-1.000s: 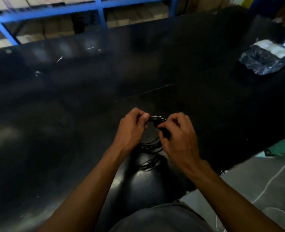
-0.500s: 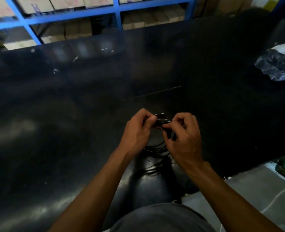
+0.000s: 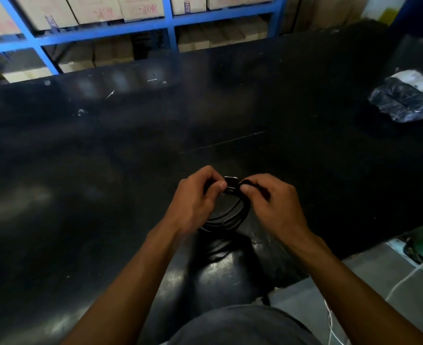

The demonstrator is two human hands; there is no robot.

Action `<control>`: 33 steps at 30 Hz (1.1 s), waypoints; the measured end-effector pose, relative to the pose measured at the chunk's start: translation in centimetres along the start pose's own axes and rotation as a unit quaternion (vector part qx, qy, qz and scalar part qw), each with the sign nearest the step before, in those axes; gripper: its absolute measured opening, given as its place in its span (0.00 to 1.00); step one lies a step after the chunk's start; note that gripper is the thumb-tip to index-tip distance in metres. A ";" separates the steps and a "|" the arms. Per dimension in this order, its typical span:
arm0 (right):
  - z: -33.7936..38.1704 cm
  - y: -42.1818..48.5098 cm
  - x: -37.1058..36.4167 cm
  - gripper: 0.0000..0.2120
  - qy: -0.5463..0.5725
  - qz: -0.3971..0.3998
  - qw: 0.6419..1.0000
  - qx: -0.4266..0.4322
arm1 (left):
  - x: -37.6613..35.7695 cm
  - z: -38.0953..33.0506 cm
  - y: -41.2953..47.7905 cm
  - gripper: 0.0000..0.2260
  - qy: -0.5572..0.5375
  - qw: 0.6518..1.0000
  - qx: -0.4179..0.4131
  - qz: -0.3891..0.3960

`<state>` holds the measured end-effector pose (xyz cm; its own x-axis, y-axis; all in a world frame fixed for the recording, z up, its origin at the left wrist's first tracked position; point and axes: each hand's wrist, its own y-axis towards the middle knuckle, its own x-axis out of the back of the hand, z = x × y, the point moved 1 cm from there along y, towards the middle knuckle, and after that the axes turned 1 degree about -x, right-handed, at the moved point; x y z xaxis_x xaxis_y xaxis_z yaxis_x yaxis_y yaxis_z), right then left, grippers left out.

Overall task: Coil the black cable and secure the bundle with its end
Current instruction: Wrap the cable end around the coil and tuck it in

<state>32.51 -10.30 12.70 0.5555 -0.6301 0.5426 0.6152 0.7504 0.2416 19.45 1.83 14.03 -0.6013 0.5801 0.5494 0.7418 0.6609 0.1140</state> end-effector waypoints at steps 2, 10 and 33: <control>-0.1 0.4 -0.1 0.05 0.026 0.025 0.998 -0.055 | 0.4 -0.2 -0.2 0.05 0.001 1.000 -0.022 0.018; 0.9 0.8 0.0 0.05 0.175 0.076 0.963 -0.190 | 1.1 0.0 -0.3 0.03 0.019 0.996 -0.064 0.063; 1.6 -0.6 0.3 0.11 0.314 0.003 0.895 -0.316 | 0.2 0.3 0.3 0.05 -0.090 0.992 0.008 0.093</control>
<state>31.40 -10.64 13.99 0.6432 -0.7630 -0.0647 0.6941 0.6166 -0.3714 19.43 2.26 13.94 -0.4985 0.7671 0.4039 0.8411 0.5408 0.0109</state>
